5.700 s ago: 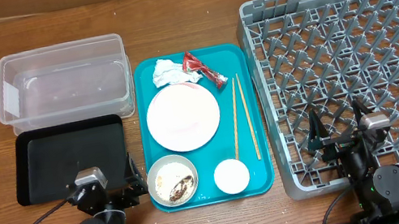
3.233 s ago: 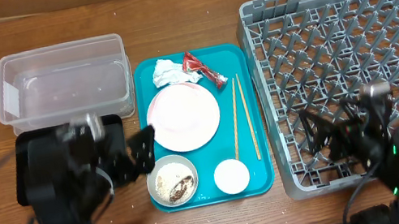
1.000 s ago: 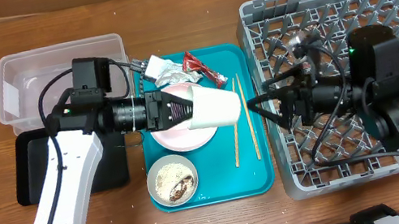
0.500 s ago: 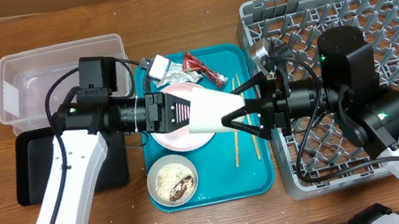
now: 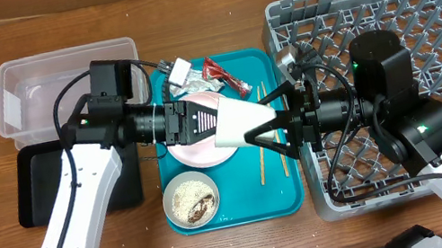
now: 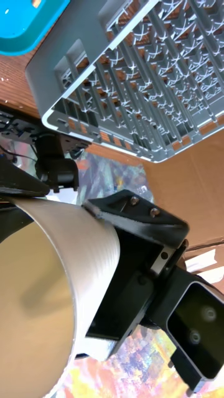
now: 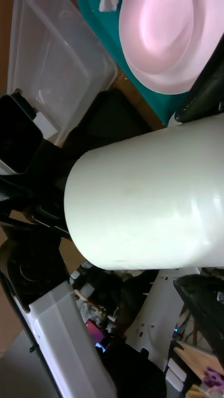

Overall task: Sort waste into correct bins and load items into the dishwasher
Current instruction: 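Hand the white cup from the left gripper to the right gripper, then place the white cup upside down in the dish rack with right gripper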

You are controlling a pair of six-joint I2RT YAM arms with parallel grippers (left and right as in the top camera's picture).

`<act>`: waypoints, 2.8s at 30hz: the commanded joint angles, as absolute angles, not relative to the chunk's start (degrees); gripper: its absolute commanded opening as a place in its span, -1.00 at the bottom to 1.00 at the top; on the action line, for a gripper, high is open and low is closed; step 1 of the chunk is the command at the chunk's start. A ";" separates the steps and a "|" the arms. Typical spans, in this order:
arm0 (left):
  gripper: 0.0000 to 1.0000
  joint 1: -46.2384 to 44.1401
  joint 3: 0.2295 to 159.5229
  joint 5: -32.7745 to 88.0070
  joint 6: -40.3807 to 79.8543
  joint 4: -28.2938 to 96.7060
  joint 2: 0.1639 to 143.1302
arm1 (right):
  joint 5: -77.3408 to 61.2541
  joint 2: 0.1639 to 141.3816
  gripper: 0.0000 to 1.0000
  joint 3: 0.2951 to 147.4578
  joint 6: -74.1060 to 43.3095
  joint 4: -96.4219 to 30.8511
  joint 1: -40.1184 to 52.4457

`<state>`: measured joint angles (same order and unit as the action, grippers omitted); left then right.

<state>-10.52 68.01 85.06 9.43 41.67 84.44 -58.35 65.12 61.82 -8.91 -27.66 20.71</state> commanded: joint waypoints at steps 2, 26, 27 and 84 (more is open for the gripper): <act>-0.92 -10.92 68.60 84.88 10.31 41.01 84.75 | -58.87 65.17 0.33 63.40 -9.23 -27.53 20.95; 0.25 -9.72 68.60 63.55 9.65 44.75 84.75 | -31.97 58.08 0.02 63.51 -13.65 -43.35 11.00; 0.22 -9.61 68.60 60.71 9.65 45.93 84.75 | -27.49 57.43 0.02 63.51 -14.92 -47.00 9.85; 0.03 -29.71 73.21 3.05 24.16 63.79 83.68 | -30.13 64.40 0.90 71.85 -16.49 -54.30 8.67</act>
<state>-28.93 73.60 3.33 19.59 62.76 83.90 -29.65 64.62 70.61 -16.88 -54.15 8.67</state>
